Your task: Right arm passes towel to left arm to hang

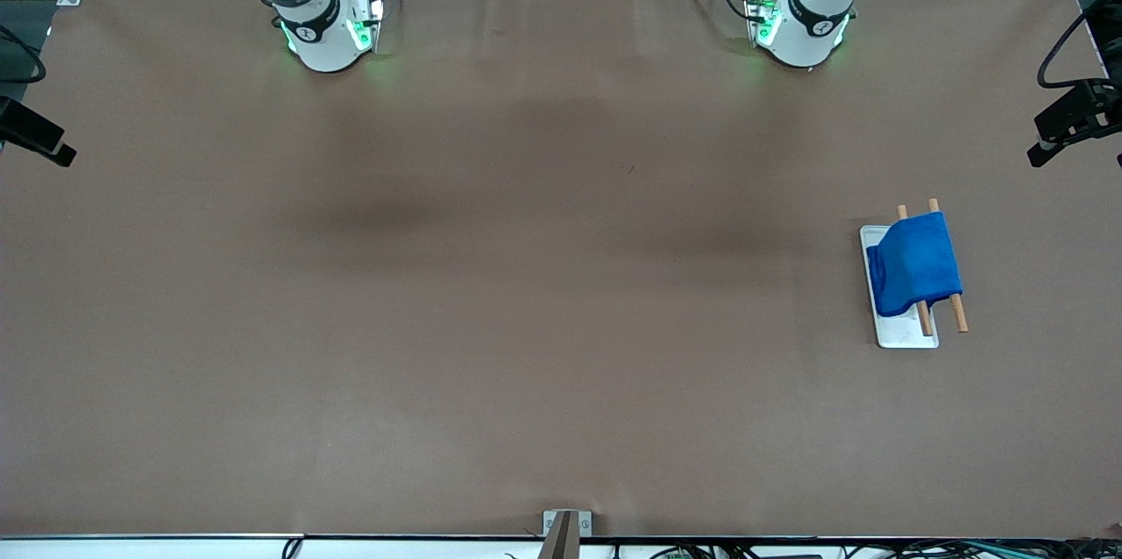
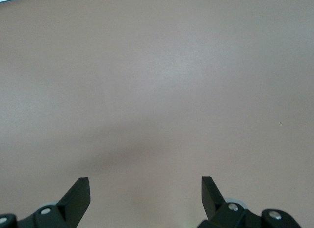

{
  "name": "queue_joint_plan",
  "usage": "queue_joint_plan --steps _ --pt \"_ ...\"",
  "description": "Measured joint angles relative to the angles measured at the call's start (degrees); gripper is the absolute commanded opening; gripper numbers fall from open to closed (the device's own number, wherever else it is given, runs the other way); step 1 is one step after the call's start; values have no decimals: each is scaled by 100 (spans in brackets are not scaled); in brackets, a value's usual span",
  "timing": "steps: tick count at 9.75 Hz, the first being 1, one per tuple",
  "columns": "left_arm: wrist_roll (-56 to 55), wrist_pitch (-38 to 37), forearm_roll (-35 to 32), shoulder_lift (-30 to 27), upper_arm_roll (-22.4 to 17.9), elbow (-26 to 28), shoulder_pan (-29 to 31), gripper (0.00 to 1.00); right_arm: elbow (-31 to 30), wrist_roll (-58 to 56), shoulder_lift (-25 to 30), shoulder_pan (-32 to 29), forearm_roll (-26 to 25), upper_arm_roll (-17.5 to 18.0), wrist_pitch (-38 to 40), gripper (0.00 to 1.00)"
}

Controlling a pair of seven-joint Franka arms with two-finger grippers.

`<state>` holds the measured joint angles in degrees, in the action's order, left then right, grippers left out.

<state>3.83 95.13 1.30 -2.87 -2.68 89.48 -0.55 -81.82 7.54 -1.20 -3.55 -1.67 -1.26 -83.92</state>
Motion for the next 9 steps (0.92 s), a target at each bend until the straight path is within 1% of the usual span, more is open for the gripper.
queue_joint_plan --steps 3,6,9 --pt "-172 -15 6 74 3 -6 -115 100 0 0 0 0 0 0 0 100" --pt "-133 -238 6 124 3 -6 -111 100 0 0 0 0 0 0 0 100" --pt "-126 -289 6 124 15 -4 -115 100 0 0 0 0 0 -1 0 100"
